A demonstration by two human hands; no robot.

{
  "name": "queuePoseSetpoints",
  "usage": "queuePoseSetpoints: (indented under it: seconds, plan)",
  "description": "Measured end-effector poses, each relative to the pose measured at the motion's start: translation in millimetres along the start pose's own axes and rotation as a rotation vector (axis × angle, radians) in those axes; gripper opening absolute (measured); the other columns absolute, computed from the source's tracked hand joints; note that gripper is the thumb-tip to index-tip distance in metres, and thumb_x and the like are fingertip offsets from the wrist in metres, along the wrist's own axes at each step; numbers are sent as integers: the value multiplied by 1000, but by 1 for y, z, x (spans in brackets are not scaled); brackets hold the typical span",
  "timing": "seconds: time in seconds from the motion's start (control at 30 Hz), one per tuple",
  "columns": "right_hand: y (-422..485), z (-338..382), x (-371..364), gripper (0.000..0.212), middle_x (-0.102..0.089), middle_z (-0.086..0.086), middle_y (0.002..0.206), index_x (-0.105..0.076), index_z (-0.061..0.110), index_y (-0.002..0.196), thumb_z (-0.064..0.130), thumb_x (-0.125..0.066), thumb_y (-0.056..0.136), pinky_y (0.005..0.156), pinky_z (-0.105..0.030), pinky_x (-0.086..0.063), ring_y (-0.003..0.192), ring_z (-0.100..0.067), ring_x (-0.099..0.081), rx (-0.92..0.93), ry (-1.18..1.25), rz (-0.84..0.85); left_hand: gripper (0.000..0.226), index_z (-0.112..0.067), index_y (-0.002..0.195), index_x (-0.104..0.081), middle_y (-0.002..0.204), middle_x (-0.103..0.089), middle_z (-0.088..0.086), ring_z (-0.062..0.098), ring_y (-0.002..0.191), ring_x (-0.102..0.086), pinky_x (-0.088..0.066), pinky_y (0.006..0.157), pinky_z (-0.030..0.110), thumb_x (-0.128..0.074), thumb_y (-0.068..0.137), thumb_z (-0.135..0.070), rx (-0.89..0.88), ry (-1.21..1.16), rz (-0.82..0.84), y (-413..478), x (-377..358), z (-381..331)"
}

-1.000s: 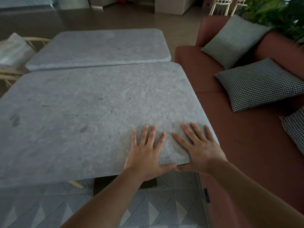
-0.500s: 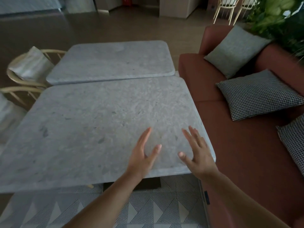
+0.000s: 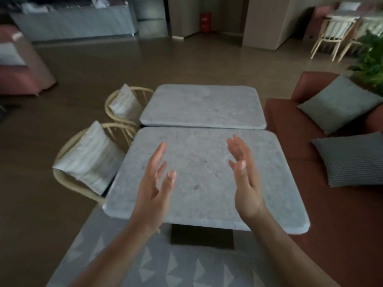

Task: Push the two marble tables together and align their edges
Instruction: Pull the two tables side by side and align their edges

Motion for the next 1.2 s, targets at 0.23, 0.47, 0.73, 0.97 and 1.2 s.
queuePoseSetpoints:
  seconds: [0.23,0.47,0.73,0.97,1.2]
  plan:
    - [3,59,-160,98,-46,5,166,-38,27,160,93,-37,88,125,-28,-39,153,-4,-43,104,19,14,83,-34,159,-33,168,-37,-15,0,155,-34,-34,122,20,-51,92,-80,-178,-30,-59,7,169,-34]
    - [12,72,-300,88,-48,16,161,-39,27,159,87,-32,95,125,-29,-39,152,-3,-45,160,-23,-72,60,-61,147,-38,164,-37,-28,1,156,-34,-34,127,35,-53,92,-79,-207,-69,19,38,310,-26]
    - [76,52,-406,83,-51,4,162,-42,22,158,81,-33,100,126,-46,-40,153,-11,-46,229,-76,-159,66,-47,150,-38,165,-38,-23,6,157,-34,-33,127,52,-53,94,-77,-250,-97,73,129,414,10]
    - [188,5,-505,74,-52,3,162,-44,30,157,79,-35,101,123,-53,-43,153,-12,-47,225,-45,-236,51,-42,151,-37,166,-39,-15,7,157,-35,-35,126,50,-47,101,-45,-243,-58,149,250,502,68]
    - [284,-17,-599,66,-53,2,162,-45,36,154,76,-35,103,123,-59,-41,153,-15,-47,232,-99,-255,59,-39,153,-35,167,-37,-18,8,158,-33,-35,126,44,-53,102,-60,-269,-112,215,362,576,112]
Point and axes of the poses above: each hand's wrist, its own y-axis towards the middle knuckle, its own x-axis out of the back of the hand, z = x × y, the point moved 3 cm from there along y, towards the middle knuckle
